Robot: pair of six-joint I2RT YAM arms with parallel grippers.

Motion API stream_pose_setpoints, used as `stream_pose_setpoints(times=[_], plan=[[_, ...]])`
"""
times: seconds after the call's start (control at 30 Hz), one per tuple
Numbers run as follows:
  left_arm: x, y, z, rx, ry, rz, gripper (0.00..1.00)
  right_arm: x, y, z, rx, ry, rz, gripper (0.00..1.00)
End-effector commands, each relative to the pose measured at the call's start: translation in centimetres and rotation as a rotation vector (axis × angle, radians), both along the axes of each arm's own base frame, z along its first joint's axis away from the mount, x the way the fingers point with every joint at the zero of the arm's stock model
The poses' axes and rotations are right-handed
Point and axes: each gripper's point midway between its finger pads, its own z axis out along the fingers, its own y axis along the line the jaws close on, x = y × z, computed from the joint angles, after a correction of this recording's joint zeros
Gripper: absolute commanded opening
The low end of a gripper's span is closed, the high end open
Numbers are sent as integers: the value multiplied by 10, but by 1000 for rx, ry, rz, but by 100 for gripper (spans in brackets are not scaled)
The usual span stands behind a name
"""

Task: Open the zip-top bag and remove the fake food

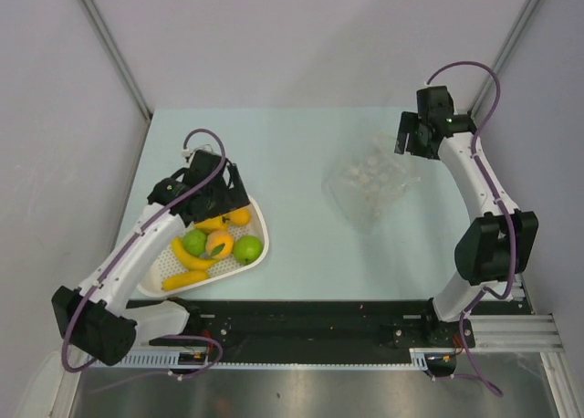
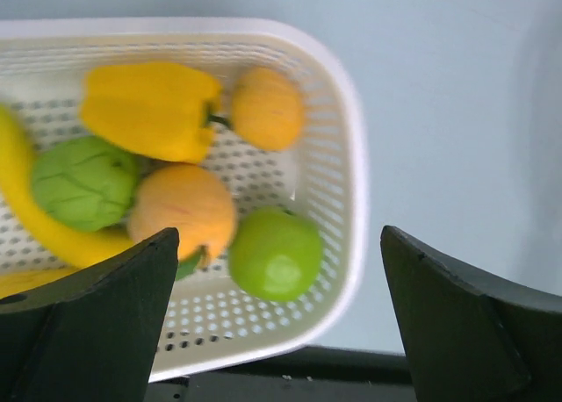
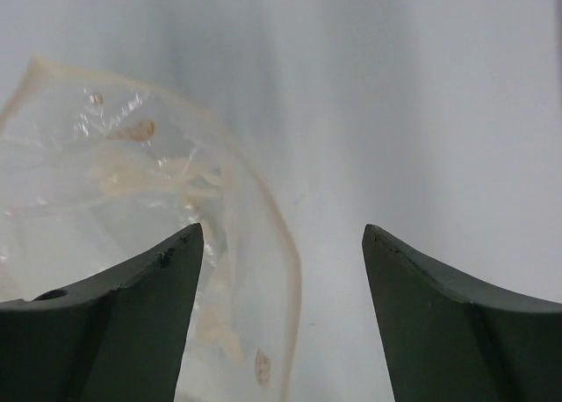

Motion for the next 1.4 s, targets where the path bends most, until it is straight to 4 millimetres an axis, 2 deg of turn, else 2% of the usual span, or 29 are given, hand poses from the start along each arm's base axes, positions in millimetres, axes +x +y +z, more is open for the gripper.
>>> stream_pose_setpoints(times=[0.0, 0.07, 0.17, 0.23, 0.27, 0.33, 0.4, 0.43, 0.47, 0.5, 0.53, 0.6, 0.63, 0.67, 0.7, 0.73, 0.77, 0.8, 0.83, 0.87, 0.9, 0.93, 0.97, 1.0, 1.03, 1.07, 1.1, 1.17, 1.37], plan=[[4, -63, 60, -172, -214, -296, 100, -13, -19, 38, -199, -43, -53, 80], [2, -89, 71, -237, -255, -399, 99, -25, -7, 44, -255, -35, -41, 81], [-17, -134, 74, -344, -234, -571, 100, -48, 10, 60, -293, -63, -35, 82], [-25, -151, 76, -372, -238, -619, 100, -61, 12, 69, -298, -79, -48, 83], [-35, -163, 74, -383, -228, -657, 100, -75, 12, 78, -310, -91, -64, 85], [-49, -180, 72, -412, -220, -716, 100, -94, 4, 82, -356, -86, -85, 89], [-56, -189, 71, -422, -218, -738, 100, -113, -2, 86, -348, -99, -109, 92], [-65, -195, 72, -427, -214, -766, 100, -123, -7, 86, -345, -90, -117, 98], [-69, -199, 71, -433, -209, -774, 100, -131, -8, 81, -336, -79, -121, 100], [-71, -202, 72, -436, -208, -781, 100, -142, -11, 88, -306, -102, -122, 100], [-76, -206, 72, -437, -205, -793, 100, -148, -5, 85, -260, -99, -98, 100], [-80, -209, 73, -449, -203, -800, 100, -163, 6, 81, -166, -120, -36, 100], [-84, -212, 72, -459, -196, -811, 100, -170, 26, 72, -68, -100, 45, 100], [-87, -213, 75, -476, -200, -811, 100, -175, 36, 69, -2, -109, 78, 100], [-89, -216, 80, -498, -216, -818, 100, -183, 46, 58, 86, -129, 91, 100], [-92, -217, 78, -516, -213, -822, 100, -192, 65, 53, 198, -116, 146, 100], [-96, -217, 85, -557, -225, -815, 100, -197, 74, 50, 262, -120, 158, 100], [-96, -220, 92, -593, -255, -815, 100, -201, 88, 32, 355, -91, 157, 100], [-100, -220, 85, -625, -231, -797, 100, -209, 91, 37, 412, -135, 166, 100], [-102, -219, 87, -652, -238, -784, 100, -211, 94, 31, 441, -142, 168, 100], [-105, -218, 87, -689, -261, -781, 100, -211, 103, 35, 505, -171, 187, 100], [-109, -217, 92, -739, -267, -765, 100, -218, 104, 23, 526, -166, 195, 100], [-111, -220, 101, -796, -306, -771, 100, -218, 108, 26, 561, -193, 212, 100], [-117, -214, 95, -829, -313, -764, 100, -222, 113, 24, 602, -185, 220, 100], [-120, -212, 99, -875, -320, -746, 100, -226, 114, 13, 617, -170, 215, 100], [-120, -212, 107, -915, -362, -741, 100, -227, 116, 12, 637, -175, 219, 100], [-122, -207, 98, -923, -359, -727, 100, -230, 118, 8, 653, -163, 221, 100], [-126, -199, 112, -969, -419, -710, 100, -233, 120, -1, 681, -148, 205, 100], [-132, -188, 110, -952, -415, -703, 100, -239, 127, -3, 736, -139, 232, 100]])
